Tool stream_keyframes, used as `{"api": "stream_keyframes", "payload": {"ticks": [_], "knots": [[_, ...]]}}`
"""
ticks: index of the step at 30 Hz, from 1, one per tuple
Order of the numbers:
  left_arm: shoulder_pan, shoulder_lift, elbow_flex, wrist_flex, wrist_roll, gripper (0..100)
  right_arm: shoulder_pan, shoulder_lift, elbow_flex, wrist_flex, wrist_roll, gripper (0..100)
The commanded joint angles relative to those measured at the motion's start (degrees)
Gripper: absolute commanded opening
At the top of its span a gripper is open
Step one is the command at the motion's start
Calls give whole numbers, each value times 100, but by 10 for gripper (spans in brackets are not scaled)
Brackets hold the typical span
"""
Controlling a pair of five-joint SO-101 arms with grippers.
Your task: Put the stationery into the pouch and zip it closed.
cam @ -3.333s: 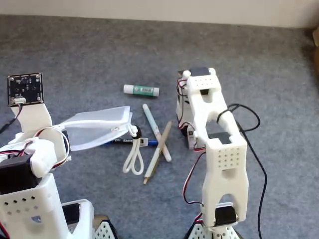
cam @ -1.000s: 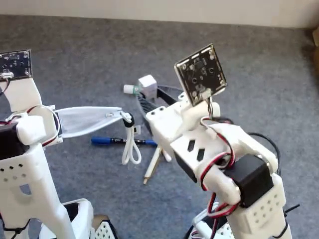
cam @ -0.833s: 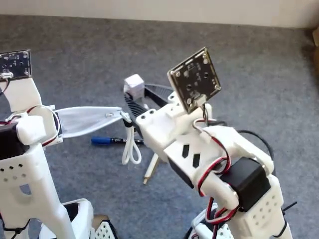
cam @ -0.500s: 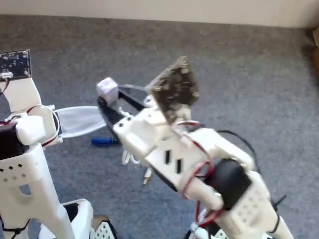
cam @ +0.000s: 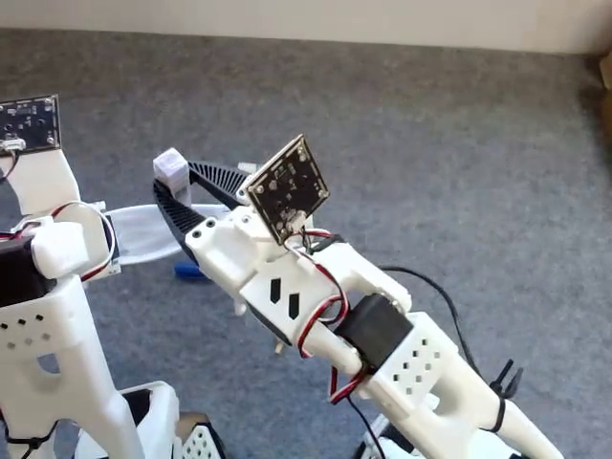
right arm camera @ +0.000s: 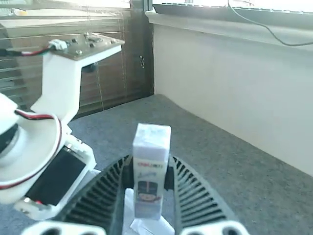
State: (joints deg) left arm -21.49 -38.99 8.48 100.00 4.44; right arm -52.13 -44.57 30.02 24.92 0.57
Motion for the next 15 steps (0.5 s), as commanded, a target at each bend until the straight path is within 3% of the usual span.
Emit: {"api": "stream_keyframes", "payload": {"ticks": [1, 6, 15], "knots": [[127, -4, -207, 18, 53, 7, -259, -171, 48, -295, -44, 5], [101, -4, -207, 26, 53, 7, -620, -171, 321, -295, -18, 5], [101, -13, -207, 35, 44, 7, -611, -110, 418, -303, -9, 5]]}}
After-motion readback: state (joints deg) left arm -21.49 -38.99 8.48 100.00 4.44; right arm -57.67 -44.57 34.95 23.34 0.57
